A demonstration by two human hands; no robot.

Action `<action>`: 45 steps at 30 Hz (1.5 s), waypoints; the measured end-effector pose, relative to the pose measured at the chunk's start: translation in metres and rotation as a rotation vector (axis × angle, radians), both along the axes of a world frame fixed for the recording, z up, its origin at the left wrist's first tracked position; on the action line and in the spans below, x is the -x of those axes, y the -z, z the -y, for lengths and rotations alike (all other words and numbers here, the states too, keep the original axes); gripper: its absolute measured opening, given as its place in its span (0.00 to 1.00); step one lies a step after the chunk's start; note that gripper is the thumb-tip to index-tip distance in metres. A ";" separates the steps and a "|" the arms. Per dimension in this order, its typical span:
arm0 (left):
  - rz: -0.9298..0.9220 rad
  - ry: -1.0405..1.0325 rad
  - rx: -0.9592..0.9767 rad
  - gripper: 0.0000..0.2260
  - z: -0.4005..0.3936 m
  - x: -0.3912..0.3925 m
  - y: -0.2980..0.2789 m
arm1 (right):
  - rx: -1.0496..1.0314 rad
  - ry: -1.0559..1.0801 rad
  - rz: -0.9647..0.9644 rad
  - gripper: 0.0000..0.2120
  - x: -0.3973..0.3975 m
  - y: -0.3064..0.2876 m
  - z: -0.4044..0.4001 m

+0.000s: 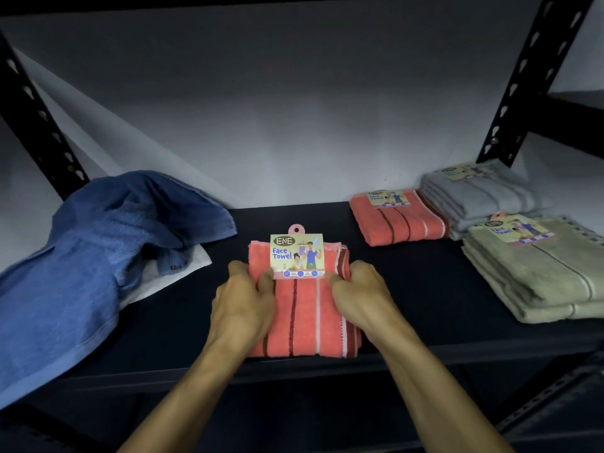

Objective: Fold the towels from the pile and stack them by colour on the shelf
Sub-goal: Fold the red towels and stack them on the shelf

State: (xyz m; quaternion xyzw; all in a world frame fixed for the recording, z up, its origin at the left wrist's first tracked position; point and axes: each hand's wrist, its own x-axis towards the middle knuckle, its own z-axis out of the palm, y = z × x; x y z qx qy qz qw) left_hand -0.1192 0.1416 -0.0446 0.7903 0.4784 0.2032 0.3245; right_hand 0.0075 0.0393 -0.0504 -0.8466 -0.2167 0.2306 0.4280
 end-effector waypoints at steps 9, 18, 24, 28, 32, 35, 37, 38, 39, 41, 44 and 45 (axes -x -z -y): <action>0.253 0.132 -0.055 0.11 -0.001 -0.103 -0.020 | -0.485 0.275 -0.088 0.02 -0.081 -0.038 0.014; 0.313 0.138 0.042 0.12 0.003 -0.234 -0.043 | -0.005 0.157 0.318 0.30 -0.213 -0.074 0.007; 0.227 0.037 0.140 0.19 0.008 -0.259 -0.028 | 0.224 0.053 0.398 0.37 -0.236 -0.060 -0.005; 0.165 -0.018 0.161 0.21 0.006 -0.262 -0.017 | 0.268 0.006 0.452 0.27 -0.242 -0.046 -0.008; 0.130 -0.035 0.120 0.20 0.006 -0.264 -0.015 | 0.301 -0.021 0.515 0.24 -0.245 -0.039 -0.009; 0.140 0.002 0.006 0.20 0.003 -0.259 -0.017 | 0.280 -0.046 0.654 0.24 -0.245 -0.042 -0.007; 0.160 0.120 -0.194 0.22 -0.002 -0.249 -0.020 | 0.227 -0.071 0.807 0.24 -0.242 -0.046 -0.001; 0.159 0.228 -0.308 0.23 -0.005 -0.242 -0.022 | 0.184 -0.095 0.845 0.24 -0.237 -0.050 0.002; 0.140 0.358 -0.408 0.24 -0.008 -0.236 -0.023 | 0.141 -0.139 0.851 0.24 -0.232 -0.052 0.004; 0.006 0.621 -0.540 0.26 -0.017 -0.227 -0.025 | 0.139 -0.270 0.835 0.20 -0.221 -0.049 0.009; -0.352 0.835 -0.556 0.28 -0.026 -0.226 -0.018 | 0.349 -0.398 0.731 0.23 -0.210 -0.035 0.012; -0.439 0.853 -0.539 0.28 -0.029 -0.227 -0.014 | 0.419 -0.402 0.675 0.25 -0.208 -0.031 0.013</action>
